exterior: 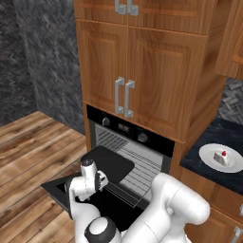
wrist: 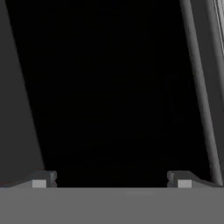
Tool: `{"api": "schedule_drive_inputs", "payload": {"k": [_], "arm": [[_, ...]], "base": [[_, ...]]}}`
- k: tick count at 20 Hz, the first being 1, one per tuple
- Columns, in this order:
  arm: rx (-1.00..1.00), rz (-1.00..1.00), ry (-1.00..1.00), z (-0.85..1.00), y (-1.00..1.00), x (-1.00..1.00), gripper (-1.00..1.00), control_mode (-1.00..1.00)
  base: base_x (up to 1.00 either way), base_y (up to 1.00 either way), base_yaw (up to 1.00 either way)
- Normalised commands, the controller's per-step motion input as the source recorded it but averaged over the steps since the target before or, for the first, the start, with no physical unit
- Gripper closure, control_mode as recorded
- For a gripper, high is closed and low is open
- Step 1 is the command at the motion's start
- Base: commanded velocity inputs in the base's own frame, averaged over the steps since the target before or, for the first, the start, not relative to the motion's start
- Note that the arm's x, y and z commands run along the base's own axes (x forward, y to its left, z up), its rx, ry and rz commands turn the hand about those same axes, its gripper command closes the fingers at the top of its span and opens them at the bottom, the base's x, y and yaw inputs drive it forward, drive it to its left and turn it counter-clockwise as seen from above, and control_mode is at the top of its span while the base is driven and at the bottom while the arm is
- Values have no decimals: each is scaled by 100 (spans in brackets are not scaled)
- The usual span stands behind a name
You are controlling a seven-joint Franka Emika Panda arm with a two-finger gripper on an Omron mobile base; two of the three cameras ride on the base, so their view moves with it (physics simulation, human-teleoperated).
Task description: Take the baked cake out of the oven and place it on the plate for cooling. Then close the oven door.
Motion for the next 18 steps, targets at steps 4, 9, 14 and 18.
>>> {"api": "schedule_drive_inputs", "payload": {"k": [4, 9, 14, 18], "arm": [[-11, -4, 0, -22, 0, 31, -100, -100], [-9, -3, 0, -22, 0, 34, -100, -100], [-7, -3, 0, -22, 0, 34, -100, -100], [-5, -3, 0, -11, -11, 40, -100, -100]], "base": [[0, 0, 0], [0, 0, 0], [0, 0, 0], [0, 0, 0]]}}
